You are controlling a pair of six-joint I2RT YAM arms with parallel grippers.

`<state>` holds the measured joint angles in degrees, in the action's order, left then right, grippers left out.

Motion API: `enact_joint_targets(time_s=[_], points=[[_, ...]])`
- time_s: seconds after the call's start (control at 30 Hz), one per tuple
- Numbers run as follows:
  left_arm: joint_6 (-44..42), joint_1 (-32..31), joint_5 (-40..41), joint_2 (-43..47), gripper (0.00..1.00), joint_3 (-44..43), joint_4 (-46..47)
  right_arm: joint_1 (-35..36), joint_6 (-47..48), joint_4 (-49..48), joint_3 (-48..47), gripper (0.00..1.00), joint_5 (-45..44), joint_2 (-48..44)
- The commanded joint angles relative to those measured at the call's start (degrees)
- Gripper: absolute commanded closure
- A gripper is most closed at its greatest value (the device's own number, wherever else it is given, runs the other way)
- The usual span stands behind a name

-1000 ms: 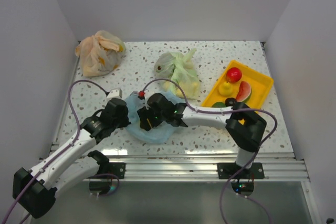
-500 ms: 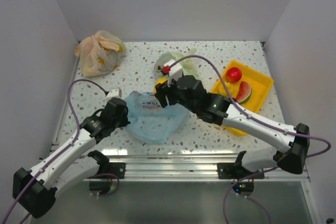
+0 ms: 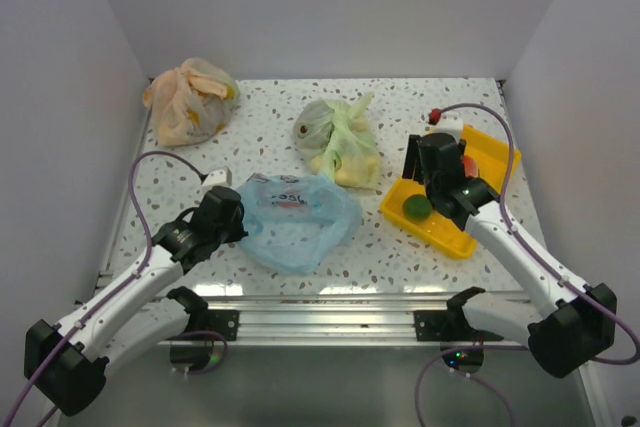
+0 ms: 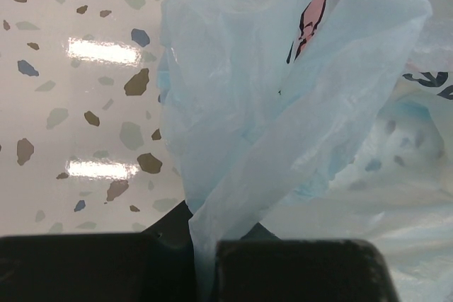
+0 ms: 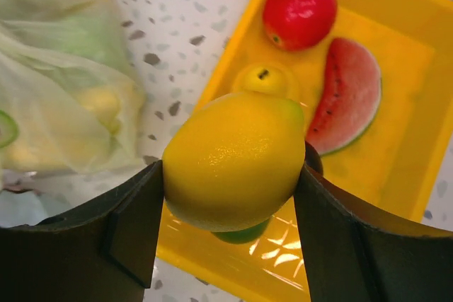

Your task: Untie the knot of the plastic bag and take out the fruit

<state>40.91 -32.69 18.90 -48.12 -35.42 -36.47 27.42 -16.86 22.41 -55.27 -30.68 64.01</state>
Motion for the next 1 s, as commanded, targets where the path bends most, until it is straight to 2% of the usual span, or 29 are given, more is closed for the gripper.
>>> enact_joint_targets(time_s=[0.0,0.1,0.17,0.23,0.27,0.3,0.37,0.43,0.77,0.97], points=[[-0.83,0.08,0.88,0.57,1.0,-2.02,0.26,-5.43,-9.23,3.95,5.14,0.79,-0.97,-2.22],[-0.83,0.08,0.88,0.66,1.0,-1.93,0.26,-12.37,-13.71,3.61,10.68,0.68,3.95,-3.89],[-0.83,0.08,0.88,0.74,1.0,-1.85,0.35,-16.77,-15.73,2.73,13.07,0.66,7.45,-4.42],[-0.83,0.08,0.88,0.92,1.0,-1.85,0.35,-19.76,-16.27,1.58,15.36,0.58,8.96,-4.33],[-0.91,0.08,0.97,0.92,1.0,-1.93,0.17,-20.29,-16.79,1.58,15.97,0.52,9.75,-3.98],[-0.83,0.08,0.97,1.01,1.0,-2.02,0.08,-20.91,-16.8,1.49,16.15,0.37,10.37,-3.63],[-0.83,0.08,1.14,1.27,1.0,-2.11,-0.01,-22.06,-17.06,1.93,15.54,0.22,11.16,-2.84],[-0.83,0.08,1.32,1.53,1.0,-2.29,-0.1,-22.32,-17.41,2.81,14.93,0.01,12.22,-2.84],[-1.62,0.17,3.95,2.15,1.0,-4.57,-2.46,-22.32,-16.19,10.36,6.76,0.01,14.85,-11.7],[-0.83,0.25,14.93,-0.48,1.0,-10.71,-8.34,-22.41,-14.08,12.65,2.19,0.01,17.49,-20.75]])
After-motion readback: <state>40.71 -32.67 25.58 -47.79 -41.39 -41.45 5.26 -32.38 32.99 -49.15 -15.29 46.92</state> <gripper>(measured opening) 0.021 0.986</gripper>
